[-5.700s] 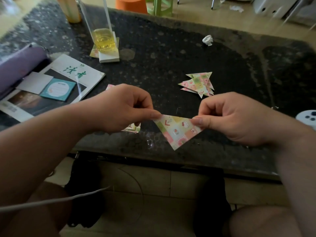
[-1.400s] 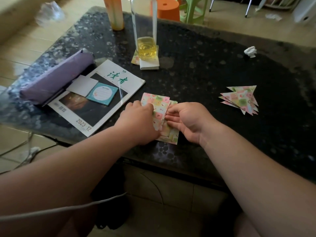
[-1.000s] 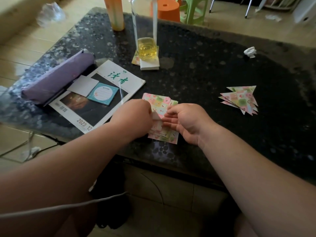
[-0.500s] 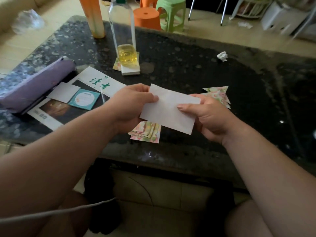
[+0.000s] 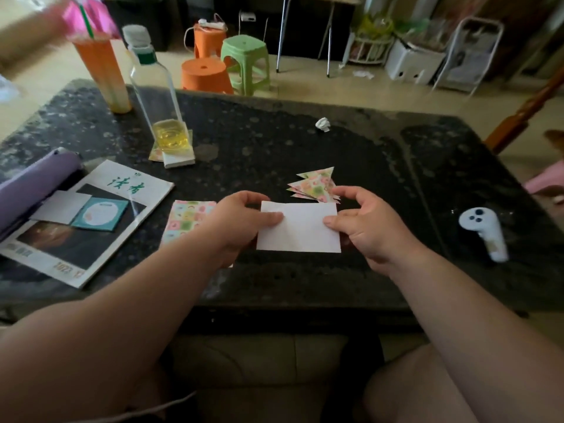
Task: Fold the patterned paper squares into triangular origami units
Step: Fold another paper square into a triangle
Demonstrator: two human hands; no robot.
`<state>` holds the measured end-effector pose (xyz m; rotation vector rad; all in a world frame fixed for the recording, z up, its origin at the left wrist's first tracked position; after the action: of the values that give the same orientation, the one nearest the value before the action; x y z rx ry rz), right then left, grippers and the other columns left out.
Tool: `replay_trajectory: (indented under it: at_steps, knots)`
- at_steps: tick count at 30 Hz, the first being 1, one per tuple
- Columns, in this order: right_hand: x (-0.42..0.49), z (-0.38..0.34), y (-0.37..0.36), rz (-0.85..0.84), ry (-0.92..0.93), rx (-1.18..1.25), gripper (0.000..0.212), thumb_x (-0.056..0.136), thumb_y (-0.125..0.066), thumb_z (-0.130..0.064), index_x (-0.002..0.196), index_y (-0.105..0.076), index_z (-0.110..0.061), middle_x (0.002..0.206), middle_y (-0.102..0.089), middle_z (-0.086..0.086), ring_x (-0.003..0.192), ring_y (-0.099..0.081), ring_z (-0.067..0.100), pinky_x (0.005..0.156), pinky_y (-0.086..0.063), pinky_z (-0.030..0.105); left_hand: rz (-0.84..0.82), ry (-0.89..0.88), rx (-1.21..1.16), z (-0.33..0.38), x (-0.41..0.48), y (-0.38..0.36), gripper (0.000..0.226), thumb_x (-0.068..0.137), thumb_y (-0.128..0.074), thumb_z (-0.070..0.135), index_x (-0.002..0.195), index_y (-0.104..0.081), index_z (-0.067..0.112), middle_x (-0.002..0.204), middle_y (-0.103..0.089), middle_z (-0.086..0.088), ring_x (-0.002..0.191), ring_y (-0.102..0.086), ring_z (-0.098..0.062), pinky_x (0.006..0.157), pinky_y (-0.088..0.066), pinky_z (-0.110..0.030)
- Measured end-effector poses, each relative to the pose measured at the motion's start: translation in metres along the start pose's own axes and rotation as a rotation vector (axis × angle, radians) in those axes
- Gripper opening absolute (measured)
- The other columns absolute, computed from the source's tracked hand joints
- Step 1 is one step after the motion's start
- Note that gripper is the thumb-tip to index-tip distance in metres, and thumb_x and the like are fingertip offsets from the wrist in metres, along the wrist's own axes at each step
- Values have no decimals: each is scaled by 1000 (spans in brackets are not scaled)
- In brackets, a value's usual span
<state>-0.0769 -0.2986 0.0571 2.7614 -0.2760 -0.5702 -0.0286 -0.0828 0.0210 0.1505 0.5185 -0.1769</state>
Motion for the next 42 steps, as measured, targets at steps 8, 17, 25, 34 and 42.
replay_trajectory:
  at_steps: [8, 17, 25, 34, 42]
  knots:
    - [21, 47, -17, 10, -112, -18, 25, 92, -75, -8, 110, -75, -25, 109, -68, -1, 90, -68, 18, 63, -56, 27, 96, -678, 1240, 6, -49, -23, 65, 92, -69, 38, 148, -38, 38, 153, -28, 11, 144, -21, -16, 120, -19, -36]
    - [43, 76, -33, -132, -209, 5, 11, 95, -67, -5, 102, -74, -10, 98, -73, 9, 77, -77, 20, 65, -64, 34, -114, -739, 1110, -49, 9, -45, 16, 94, -59, 25, 99, -75, 24, 101, -68, 7, 94, -62, -18, 84, -54, -45]
    - [57, 61, -19, -222, 175, -718, 19, 87, -77, -34, 103, -68, -39, 92, -57, -15, 76, -57, 0, 61, -38, 12, -118, -660, 1004, -42, 30, -41, 8, 98, -56, 28, 92, -56, 33, 97, -56, 18, 94, -47, -5, 91, -44, -33]
    - [84, 62, -29, -138, 118, -462, 16, 93, -75, -29, 104, -71, -40, 83, -70, -18, 78, -65, -4, 69, -50, 15, -26, -320, 858, -30, 57, -36, 10, 102, -54, 28, 93, -56, 30, 90, -56, 17, 81, -50, 0, 63, -34, -10]
    - [91, 64, -40, -54, 115, -436, 23, 92, -75, -24, 110, -66, -35, 80, -67, -13, 79, -60, -8, 63, -47, 13, -3, -579, 1115, -28, 38, -45, 39, 94, -61, 37, 130, -55, 23, 137, -47, 3, 125, -44, -18, 104, -45, -36]
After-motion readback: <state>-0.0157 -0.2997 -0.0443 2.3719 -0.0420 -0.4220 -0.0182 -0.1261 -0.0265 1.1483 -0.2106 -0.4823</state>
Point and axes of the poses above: each hand's wrist, its own x-axis towards the middle knuckle, its own y-axis out of the back of the hand, z = x × y, the point moved 5 cm from there along x, towards the middle knuckle
